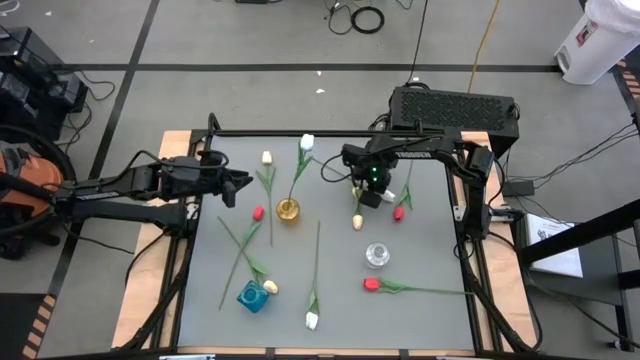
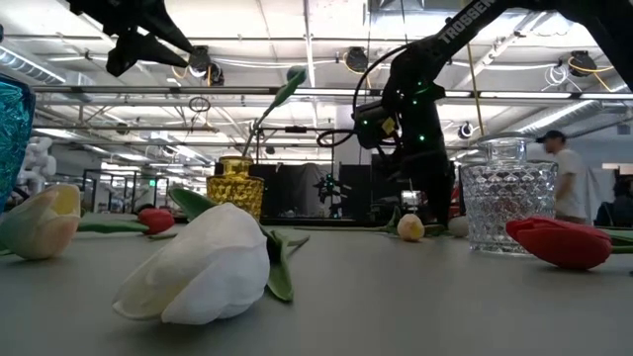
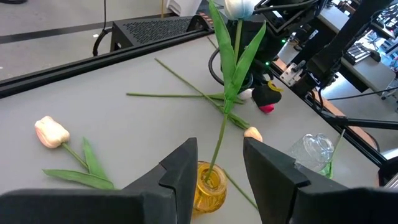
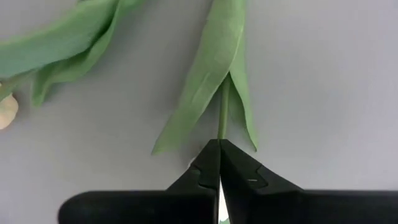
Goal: Sort flowers into vase by color
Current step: Put the top white tulip into the yellow vase
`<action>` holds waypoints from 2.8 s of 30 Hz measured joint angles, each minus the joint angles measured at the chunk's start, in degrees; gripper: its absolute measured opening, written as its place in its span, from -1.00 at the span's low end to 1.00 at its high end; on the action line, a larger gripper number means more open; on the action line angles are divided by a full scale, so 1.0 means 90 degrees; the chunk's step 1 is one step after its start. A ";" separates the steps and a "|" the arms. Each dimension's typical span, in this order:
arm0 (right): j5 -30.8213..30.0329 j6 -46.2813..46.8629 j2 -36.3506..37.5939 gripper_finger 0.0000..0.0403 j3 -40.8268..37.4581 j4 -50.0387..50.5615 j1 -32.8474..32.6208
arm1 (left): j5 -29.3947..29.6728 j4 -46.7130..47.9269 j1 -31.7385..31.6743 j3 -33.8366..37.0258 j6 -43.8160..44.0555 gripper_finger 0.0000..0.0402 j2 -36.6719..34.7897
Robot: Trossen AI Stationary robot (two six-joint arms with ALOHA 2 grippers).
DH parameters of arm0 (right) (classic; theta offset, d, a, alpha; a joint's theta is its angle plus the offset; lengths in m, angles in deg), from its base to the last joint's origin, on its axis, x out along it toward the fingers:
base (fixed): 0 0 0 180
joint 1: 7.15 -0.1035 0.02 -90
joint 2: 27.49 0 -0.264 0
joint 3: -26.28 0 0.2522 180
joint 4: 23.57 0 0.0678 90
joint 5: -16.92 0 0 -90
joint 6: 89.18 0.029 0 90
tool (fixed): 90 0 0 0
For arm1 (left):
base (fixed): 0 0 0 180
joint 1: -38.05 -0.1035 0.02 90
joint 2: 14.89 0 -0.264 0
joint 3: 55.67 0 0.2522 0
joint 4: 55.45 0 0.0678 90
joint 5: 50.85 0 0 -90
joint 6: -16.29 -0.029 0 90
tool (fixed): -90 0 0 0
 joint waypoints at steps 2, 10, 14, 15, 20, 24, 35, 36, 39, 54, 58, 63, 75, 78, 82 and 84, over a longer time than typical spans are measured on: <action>-0.0002 -0.0044 0.0000 -0.93 0.0000 -0.0083 0.0000 | 0.0000 0.0001 0.0002 0.0000 0.0000 -0.32 0.0000; -0.0002 -0.0061 0.0002 -0.59 0.0000 -0.0370 0.0000 | -0.0002 0.0005 0.0001 0.0000 0.0000 -0.32 0.0000; -0.0106 0.0042 0.0002 -0.42 0.0000 -0.0543 0.0000 | -0.0002 0.0005 0.0000 0.0000 0.0000 -0.32 0.0000; -0.0179 0.0064 0.0002 -0.39 0.0000 -0.0577 0.0005 | -0.0002 0.0005 0.0001 0.0000 0.0000 -0.32 0.0000; -0.0223 0.0105 0.0002 -0.31 0.0000 -0.0588 0.0054 | -0.0002 0.0005 0.0000 0.0000 0.0000 -0.32 -0.0001; -0.0350 0.0420 0.0002 -0.30 0.0000 -0.0494 0.0097 | -0.0002 0.0005 0.0002 0.0000 0.0001 -0.32 0.0000; -0.0337 0.0634 -0.0001 -0.30 -0.0001 -0.0418 0.0049 | -0.0002 0.0002 0.0002 0.0000 0.0002 -0.32 0.0000; -0.0336 0.0612 -0.0041 -0.30 0.0000 -0.0471 0.0049 | -0.0002 0.0002 0.0000 0.0000 0.0002 -0.32 0.0000; -0.0317 0.0702 -0.0202 -0.30 -0.0003 -0.0339 0.0046 | -0.0002 0.0001 0.0002 0.0000 0.0006 -0.32 -0.0001; -0.0333 0.0679 -0.0272 -0.38 -0.0002 -0.0396 -0.0053 | -0.0002 -0.0002 0.0001 0.0000 0.0015 -0.32 -0.0002; -0.0230 0.0680 -0.0272 -0.59 -0.0002 -0.0376 -0.0053 | -0.0002 -0.0002 0.0002 0.0000 0.0017 -0.32 -0.0002; 0.0005 0.0680 -0.0274 -0.91 -0.0002 -0.0333 -0.0053 | -0.0002 -0.0002 0.0002 0.0000 0.0014 -0.32 -0.0002; 0.0002 0.0454 -0.0274 -0.99 -0.0002 0.0104 -0.0053 | -0.0002 0.0000 0.0002 0.0000 -0.0002 -0.32 -0.0002; 0.0001 0.0392 -0.0274 -0.99 -0.0002 0.0324 -0.0060 | -0.0002 0.0000 0.0002 0.0000 -0.0109 -0.32 -0.0002; -0.0005 0.0319 -0.0274 -1.00 0.0007 0.0616 -0.0097 | 0.0001 0.0000 0.0001 0.0000 -0.0168 -0.32 -0.0001; -0.0031 0.0271 -0.0274 -1.00 0.0067 0.0761 -0.0132 | 0.0020 0.0000 0.0002 0.0000 -0.0168 -0.32 -0.0002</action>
